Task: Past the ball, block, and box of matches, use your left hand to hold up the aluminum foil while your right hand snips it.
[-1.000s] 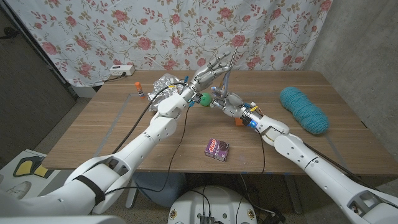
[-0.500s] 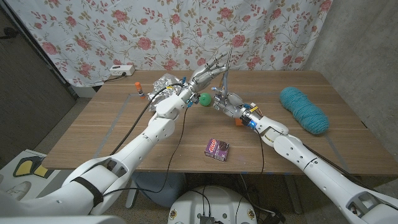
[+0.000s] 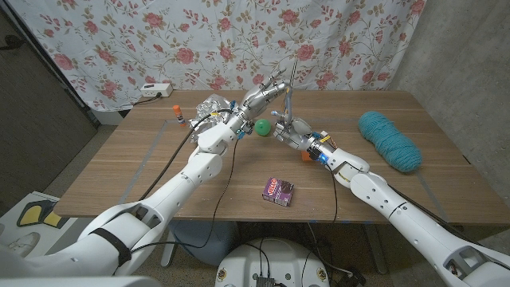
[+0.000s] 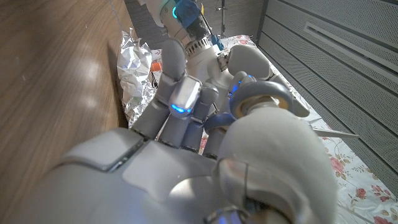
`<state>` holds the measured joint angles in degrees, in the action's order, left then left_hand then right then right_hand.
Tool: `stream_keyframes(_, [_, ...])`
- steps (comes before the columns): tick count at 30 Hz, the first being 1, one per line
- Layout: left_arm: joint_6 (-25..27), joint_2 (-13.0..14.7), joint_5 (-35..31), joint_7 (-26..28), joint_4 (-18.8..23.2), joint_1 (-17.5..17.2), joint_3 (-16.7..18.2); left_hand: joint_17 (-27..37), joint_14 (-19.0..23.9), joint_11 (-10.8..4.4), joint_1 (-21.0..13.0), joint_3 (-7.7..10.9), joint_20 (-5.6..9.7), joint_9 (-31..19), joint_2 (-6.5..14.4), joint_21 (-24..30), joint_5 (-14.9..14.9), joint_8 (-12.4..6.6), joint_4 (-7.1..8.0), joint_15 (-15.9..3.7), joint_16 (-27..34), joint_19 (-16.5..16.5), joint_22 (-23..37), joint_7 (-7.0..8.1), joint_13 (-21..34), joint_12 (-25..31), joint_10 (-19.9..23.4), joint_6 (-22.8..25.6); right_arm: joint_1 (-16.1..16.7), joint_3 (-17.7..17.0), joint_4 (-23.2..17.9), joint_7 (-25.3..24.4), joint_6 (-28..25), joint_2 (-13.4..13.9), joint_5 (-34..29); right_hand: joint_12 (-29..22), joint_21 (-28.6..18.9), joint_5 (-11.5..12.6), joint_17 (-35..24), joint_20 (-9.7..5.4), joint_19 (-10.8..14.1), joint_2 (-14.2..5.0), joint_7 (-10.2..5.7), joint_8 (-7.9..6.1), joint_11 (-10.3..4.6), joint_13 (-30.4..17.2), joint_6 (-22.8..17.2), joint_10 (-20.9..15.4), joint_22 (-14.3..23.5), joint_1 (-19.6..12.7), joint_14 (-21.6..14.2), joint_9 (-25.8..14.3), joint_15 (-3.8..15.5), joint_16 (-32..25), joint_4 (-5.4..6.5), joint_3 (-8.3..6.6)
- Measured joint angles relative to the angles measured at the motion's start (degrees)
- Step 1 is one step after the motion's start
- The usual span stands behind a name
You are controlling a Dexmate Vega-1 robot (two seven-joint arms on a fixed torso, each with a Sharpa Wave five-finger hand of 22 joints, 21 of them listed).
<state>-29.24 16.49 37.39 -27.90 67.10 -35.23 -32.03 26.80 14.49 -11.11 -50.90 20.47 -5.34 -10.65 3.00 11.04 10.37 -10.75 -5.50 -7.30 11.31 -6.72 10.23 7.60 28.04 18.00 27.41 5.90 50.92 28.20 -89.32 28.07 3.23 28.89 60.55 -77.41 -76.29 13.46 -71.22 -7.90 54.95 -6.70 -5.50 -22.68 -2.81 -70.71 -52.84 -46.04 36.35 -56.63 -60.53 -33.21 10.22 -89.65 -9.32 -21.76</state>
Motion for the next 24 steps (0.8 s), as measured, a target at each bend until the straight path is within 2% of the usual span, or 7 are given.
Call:
stream_keyframes(5, [-0.1,-0.1,0.7,-1.4,-0.6,0.2,0.1,-1.8,-2.9,1.52,2.8,-1.72,-0.60,0.0,-1.8,0.0,-0.2,0.00,0.32,1.80,-0.5,0.6,0.1,-0.02,-1.2,-2.5,-2.3,-1.8,0.0,0.0,-0.1,-0.2,-0.2,0.0,0.1,-0.7,-0.2,0.3,0.0,0.01,0.0,0.13,0.00,0.04,-0.09,0.0,0.0,-0.1,-0.3,-0.1,-0.2,0.3,0.01,0.0,-0.07,-0.41])
stream_keyframes(12, [-0.9,0.1,1.4,-2.6,-0.6,0.3,0.4,-2.9,-5.0,2.00,4.6,-2.49,-1.01,0.0,-2.3,0.0,-0.2,0.00,0.61,3.29,-0.6,1.0,0.1,0.01,-1.8,-3.2,-3.4,-2.2,0.1,0.0,-0.1,-0.6,-0.4,0.0,0.4,-1.5,-0.4,0.5,0.0,0.01,0.0,0.22,0.00,0.12,-0.10,0.1,0.0,-0.1,-0.8,-0.2,-0.5,0.3,0.12,0.0,0.06,-0.89])
stream_keyframes(24, [-1.3,1.9,1.4,-1.9,3.1,-0.9,1.3,-3.7,-5.7,2.00,5.1,-2.95,-1.31,0.0,-2.2,0.0,-0.2,0.00,0.60,3.37,-0.6,1.3,0.0,0.18,-2.0,-3.7,-3.4,-2.6,0.4,-0.6,-0.4,-1.2,-1.0,0.1,1.5,-1.9,-0.9,0.8,0.0,0.02,0.0,0.23,0.20,-0.06,-0.41,0.4,-0.2,0.0,-1.4,-0.2,-1.0,0.7,0.14,0.0,0.24,-1.51])
